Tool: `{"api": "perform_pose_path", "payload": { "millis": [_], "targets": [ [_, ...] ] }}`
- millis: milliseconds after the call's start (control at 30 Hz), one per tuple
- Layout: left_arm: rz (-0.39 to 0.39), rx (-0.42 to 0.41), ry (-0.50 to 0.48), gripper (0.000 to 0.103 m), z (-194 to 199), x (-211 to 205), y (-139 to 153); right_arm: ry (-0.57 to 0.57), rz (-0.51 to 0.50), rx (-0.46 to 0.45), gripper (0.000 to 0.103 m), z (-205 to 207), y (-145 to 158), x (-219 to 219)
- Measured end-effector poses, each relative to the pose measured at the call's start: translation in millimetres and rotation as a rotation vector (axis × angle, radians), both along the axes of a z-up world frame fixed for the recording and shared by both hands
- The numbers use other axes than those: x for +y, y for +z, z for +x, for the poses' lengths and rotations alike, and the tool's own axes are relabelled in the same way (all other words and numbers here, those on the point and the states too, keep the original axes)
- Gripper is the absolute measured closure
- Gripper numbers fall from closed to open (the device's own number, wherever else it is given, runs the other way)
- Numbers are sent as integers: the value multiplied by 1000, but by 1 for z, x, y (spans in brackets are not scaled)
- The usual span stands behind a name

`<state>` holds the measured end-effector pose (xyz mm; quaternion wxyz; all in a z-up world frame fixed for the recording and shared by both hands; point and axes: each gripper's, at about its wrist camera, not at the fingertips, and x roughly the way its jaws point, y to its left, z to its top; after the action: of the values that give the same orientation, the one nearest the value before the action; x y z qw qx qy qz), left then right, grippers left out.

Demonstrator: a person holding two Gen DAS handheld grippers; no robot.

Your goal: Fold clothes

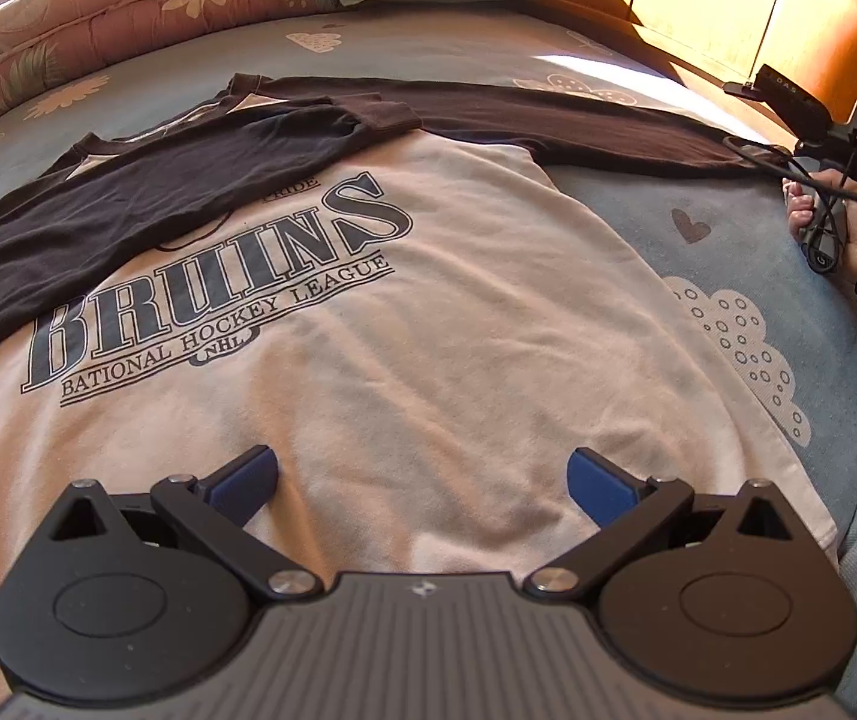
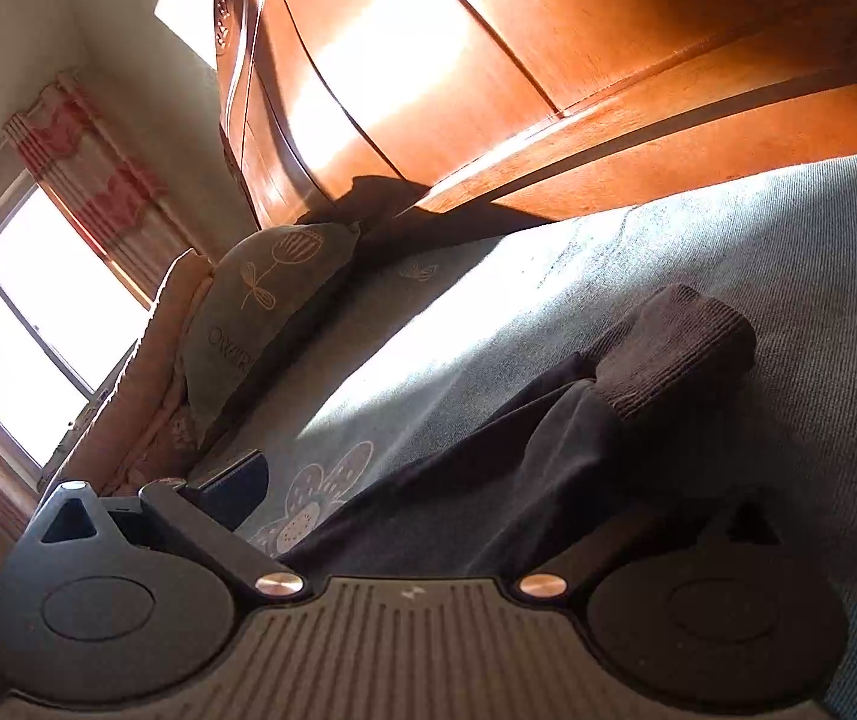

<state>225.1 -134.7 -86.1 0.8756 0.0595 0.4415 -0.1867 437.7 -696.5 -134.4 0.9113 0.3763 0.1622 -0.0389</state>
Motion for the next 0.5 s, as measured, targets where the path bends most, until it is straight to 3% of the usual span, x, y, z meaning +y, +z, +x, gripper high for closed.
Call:
{"api": "perform_pose_path", "payload": {
  "millis": [133,300,500],
  "targets": [
    [-6,3,12,1,1,3,0,-19,48,-5,0,11,2,-5],
    [-12,3,18,1,2,7,0,35,228,-137,0,-2,8,-8],
    [-17,4,5,1,-3,12,2,70,268,-171,0,-2,30,4]
  ]
}}
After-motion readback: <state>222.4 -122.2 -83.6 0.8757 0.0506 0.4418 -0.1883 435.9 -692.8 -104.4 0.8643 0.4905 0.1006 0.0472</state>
